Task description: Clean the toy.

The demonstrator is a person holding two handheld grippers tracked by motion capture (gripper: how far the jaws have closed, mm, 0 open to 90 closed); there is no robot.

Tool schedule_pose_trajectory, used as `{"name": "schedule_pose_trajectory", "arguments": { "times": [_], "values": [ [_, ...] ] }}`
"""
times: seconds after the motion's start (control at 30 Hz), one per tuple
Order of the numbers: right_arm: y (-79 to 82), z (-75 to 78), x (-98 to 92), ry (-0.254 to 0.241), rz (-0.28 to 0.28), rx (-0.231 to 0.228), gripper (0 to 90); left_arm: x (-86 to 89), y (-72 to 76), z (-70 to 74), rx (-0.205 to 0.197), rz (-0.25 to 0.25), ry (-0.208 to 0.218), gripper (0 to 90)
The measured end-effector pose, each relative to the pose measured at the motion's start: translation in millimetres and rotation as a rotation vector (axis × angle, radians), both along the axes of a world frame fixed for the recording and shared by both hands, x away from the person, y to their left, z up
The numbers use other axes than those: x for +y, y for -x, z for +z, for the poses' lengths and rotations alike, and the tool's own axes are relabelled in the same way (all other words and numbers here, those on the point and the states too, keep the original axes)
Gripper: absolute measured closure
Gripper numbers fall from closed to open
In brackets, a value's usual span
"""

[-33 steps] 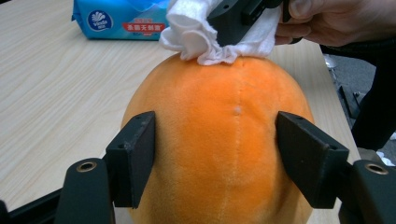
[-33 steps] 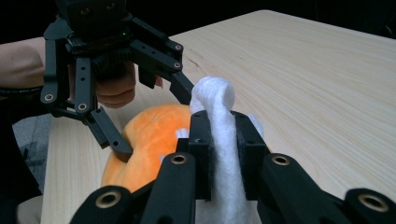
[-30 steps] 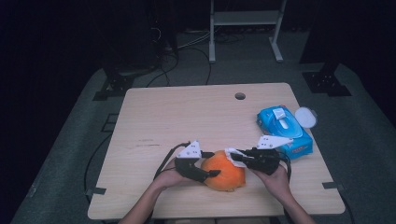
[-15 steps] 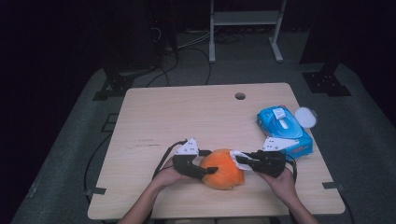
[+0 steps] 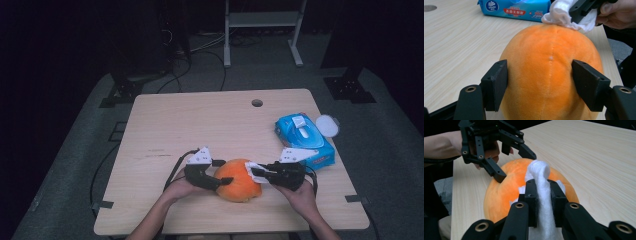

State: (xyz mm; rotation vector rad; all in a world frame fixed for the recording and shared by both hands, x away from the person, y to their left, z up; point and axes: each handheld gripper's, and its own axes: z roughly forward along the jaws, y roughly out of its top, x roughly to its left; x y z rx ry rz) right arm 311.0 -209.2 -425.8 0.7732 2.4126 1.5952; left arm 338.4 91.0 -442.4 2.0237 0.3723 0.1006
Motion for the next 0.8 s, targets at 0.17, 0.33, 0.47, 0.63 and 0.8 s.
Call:
{"name": "schedule_pose_trajectory", "arguments": {
  "times": [0.17,0.33,0.47,0.63,0.8],
  "values": [
    [-0.3,3.1,6.3,-0.007,0.002,-0.02,79.1,-6.0,4.3,3.3,-0.035,-0.017,-0.025,30.6],
    [-0.7,6.6,19.9,-0.015,0.027,-0.04,79.1,-15.1,11.8,6.3,-0.074,-0.05,-0.038,30.3],
    [-1.9,6.0,25.5,-0.002,0.031,-0.054,79.1,-15.6,12.4,6.3,-0.077,-0.052,-0.049,30.7],
    [-8.1,1.2,14.0,-0.016,-0.007,-0.027,79.1,-9.6,7.5,3.0,-0.051,-0.036,-0.04,31.7],
    [-7.4,-2.3,-0.8,-0.014,-0.027,0.01,79.1,-0.6,0.0,-0.9,-0.01,-0.007,-0.02,31.9]
  ]
}}
